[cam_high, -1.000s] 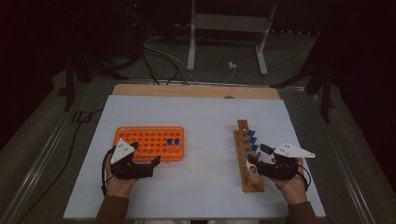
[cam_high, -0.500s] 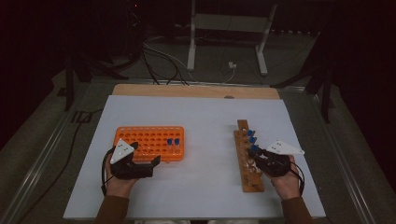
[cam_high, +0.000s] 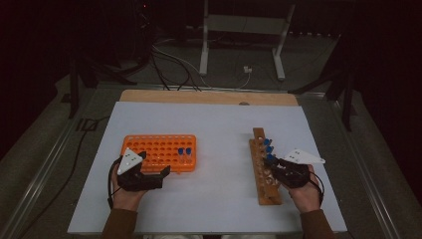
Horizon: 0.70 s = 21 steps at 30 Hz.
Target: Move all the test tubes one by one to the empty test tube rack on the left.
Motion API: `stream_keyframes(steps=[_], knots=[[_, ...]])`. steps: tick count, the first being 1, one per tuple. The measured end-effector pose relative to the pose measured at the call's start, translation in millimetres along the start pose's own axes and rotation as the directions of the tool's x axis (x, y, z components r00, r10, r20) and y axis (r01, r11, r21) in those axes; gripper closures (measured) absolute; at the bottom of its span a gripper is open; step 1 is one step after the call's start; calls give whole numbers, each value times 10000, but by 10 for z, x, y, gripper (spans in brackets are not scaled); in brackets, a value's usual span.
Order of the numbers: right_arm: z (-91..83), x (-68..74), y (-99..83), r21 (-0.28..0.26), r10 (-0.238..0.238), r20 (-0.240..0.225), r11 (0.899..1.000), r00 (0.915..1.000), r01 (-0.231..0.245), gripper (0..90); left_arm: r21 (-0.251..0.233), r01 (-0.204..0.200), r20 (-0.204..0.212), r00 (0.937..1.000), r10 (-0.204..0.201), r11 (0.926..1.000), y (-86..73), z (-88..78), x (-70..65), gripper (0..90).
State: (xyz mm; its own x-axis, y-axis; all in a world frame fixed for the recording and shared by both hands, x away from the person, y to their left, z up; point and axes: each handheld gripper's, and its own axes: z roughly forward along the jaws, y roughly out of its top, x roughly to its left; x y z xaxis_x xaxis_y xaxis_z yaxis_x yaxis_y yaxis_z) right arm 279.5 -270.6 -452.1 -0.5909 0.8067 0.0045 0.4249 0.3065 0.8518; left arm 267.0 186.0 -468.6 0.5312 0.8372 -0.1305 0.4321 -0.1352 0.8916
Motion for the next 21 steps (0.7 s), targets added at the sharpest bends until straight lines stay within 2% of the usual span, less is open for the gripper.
stream_keyframes(steps=[10, 21], knots=[[-44, 4, 99, 23, -64, -111, 10000, 9999, 64, 768, 71, -17, 85, 10000, 17, 10000, -2, 12, -10, 6], [-187, -27, 253, -137, -109, -131, 9998, 9999, 107, 768, 6, 64, 70, 10000, -64, 10000, 5, 6, -4, 6]])
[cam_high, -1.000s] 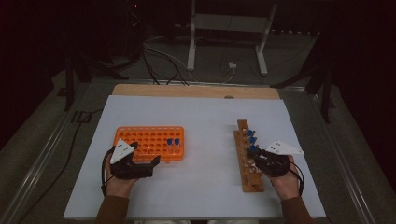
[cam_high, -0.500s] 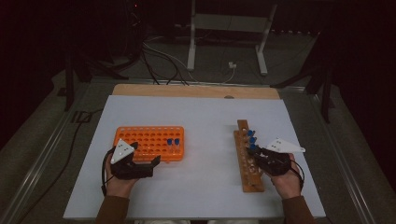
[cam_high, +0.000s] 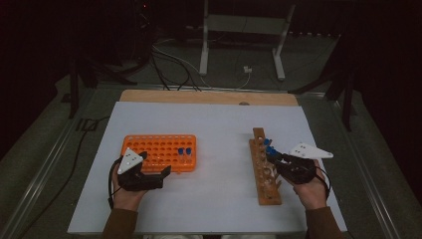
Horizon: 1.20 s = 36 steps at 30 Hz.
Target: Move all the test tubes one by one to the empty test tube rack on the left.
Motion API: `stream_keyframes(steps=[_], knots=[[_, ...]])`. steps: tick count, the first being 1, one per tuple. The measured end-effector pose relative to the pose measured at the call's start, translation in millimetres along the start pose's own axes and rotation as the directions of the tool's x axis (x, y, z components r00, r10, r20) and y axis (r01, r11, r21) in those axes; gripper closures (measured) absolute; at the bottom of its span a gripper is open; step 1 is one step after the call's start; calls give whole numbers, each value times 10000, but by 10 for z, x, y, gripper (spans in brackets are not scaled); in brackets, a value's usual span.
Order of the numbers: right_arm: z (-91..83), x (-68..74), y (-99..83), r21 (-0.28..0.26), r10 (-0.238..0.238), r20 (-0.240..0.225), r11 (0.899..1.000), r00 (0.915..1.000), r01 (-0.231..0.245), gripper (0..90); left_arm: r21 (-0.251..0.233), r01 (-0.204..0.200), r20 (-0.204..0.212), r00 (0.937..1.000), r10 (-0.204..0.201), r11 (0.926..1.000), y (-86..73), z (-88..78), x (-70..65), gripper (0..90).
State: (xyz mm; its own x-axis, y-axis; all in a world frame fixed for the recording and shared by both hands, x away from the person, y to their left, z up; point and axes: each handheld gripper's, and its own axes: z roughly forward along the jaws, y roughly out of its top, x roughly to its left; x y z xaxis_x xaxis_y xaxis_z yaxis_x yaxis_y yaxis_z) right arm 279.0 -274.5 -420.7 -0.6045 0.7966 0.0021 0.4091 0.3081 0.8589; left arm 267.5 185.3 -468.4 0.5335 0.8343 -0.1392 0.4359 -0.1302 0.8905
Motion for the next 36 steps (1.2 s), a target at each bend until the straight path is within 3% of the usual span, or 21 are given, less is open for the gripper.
stream_keyframes(steps=[19, 36], knots=[[-192, 3, 284, -539, -39, -173, 9985, 9998, 30, 768, -76, -167, 137, 9998, 168, 9998, 48, -1, -17, 6], [89, 282, 430, -610, -350, -958, 9977, 9948, 292, 767, -203, -537, 211, 9983, 541, 9984, 103, 2, -91, 6]])
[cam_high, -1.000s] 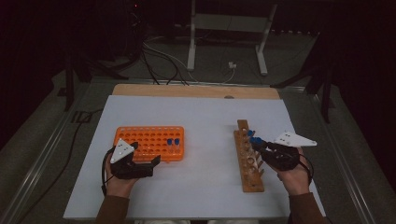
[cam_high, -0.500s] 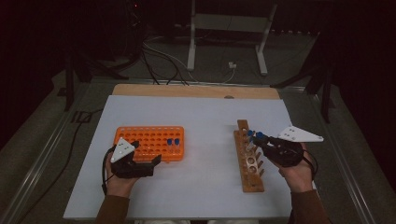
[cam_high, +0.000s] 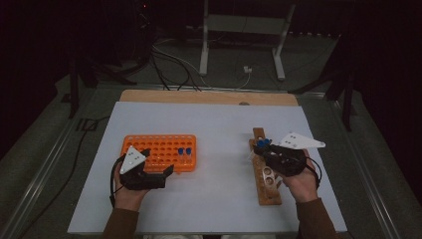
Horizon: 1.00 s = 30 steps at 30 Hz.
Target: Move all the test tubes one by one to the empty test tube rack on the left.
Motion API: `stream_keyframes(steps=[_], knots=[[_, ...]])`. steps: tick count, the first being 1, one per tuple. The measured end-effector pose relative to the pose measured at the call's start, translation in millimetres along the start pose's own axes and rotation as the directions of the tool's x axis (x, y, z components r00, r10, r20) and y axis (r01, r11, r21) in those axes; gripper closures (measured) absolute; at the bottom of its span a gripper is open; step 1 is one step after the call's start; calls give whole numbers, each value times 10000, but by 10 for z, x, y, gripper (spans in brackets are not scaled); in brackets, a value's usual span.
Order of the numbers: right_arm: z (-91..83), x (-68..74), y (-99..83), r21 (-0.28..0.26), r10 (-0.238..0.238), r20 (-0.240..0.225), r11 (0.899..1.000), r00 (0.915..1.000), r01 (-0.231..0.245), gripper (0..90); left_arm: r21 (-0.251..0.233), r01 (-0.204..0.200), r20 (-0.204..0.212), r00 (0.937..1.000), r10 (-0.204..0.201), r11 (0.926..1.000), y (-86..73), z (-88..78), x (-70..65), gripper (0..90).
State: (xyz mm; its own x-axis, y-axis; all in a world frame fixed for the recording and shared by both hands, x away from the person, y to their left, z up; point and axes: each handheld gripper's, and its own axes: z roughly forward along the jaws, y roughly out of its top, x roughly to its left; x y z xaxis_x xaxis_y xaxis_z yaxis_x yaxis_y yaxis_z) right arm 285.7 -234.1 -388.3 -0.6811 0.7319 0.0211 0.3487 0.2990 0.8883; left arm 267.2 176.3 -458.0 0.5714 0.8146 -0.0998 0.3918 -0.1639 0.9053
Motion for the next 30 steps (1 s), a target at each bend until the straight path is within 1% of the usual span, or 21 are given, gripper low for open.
stream_keyframes(steps=[6, 11, 13, 16, 19, 22, 30], knots=[[153, 126, 54, -12, -91, -374, 10000, 9993, 90, 767, -16, -231, 112, 9997, 231, 9997, 19, 26, -44, 6], [269, 223, 85, -5, -147, -663, 9999, 9977, 147, 767, -204, -366, 209, 9991, 370, 9991, 34, 36, -74, 6], [306, 259, 97, 1, -176, -757, 9998, 9970, 176, 767, -221, -356, 141, 9993, 359, 9991, 39, 36, -84, 6], [357, 305, 113, 39, -247, -875, 9997, 9959, 251, 767, -388, -360, 196, 9991, 368, 9986, 50, 33, -99, 6], [400, 338, 126, 68, -279, -971, 9996, 9949, 287, 767, -393, -503, 271, 9983, 514, 9980, 67, 31, -126, 6], [443, 364, 134, 63, -217, -1060, 9997, 9941, 225, 767, -338, -645, 340, 9973, 657, 9973, 89, 42, -153, 6], [538, 469, 169, 86, -287, -1338, 9995, 9906, 301, 767, -307, -628, 659, 9957, 647, 9976, 181, 68, -251, 6]])
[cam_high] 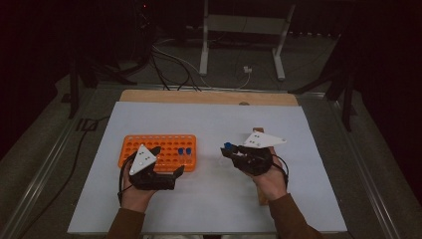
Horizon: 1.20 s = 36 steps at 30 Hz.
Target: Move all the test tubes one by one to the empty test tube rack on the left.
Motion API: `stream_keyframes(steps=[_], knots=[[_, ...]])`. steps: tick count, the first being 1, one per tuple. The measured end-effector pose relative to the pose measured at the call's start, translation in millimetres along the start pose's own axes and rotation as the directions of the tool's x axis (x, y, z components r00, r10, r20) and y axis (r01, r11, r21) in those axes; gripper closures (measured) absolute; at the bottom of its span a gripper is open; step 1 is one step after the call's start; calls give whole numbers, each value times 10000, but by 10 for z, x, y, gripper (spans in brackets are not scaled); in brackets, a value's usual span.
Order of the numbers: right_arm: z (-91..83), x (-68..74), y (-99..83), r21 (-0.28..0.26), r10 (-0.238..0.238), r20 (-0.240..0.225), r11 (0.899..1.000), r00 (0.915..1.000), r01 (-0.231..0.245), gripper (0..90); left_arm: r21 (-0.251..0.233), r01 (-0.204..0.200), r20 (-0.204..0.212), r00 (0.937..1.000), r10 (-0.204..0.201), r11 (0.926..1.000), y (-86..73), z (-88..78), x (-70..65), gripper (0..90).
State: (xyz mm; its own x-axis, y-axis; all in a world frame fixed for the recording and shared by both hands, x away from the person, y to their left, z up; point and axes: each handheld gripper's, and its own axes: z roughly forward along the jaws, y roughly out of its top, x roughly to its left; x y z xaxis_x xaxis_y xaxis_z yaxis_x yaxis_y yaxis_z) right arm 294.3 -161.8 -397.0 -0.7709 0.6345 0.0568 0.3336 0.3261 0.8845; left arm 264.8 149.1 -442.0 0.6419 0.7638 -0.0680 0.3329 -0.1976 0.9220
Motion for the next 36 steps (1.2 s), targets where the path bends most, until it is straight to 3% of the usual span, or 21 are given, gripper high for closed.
stream_keyframes(steps=[10, 18, 24, 30, 36], knots=[[96, 79, 84, 35, -157, -246, 9999, 9996, 158, 767, 317, -129, 165, 9998, 123, 9994, 91, 75, -101, 6], [200, 146, 128, 114, -145, -512, 9998, 9986, 151, 767, 230, -198, 843, 9963, 178, 9995, 161, 136, -194, 12], [261, 213, 159, 138, -219, -724, 9996, 9971, 230, 767, 182, -542, 1112, 9924, 519, 9984, 203, 182, -278, 18], [322, 298, 189, 161, -307, -959, 9993, 9949, 324, 766, 169, -803, 1307, 9884, 774, 9966, 225, 238, -349, 87], [363, 360, 201, 179, -365, -1154, 9991, 9927, 388, 766, 92, -865, 1312, 9877, 846, 9962, 231, 272, -369, 240]])
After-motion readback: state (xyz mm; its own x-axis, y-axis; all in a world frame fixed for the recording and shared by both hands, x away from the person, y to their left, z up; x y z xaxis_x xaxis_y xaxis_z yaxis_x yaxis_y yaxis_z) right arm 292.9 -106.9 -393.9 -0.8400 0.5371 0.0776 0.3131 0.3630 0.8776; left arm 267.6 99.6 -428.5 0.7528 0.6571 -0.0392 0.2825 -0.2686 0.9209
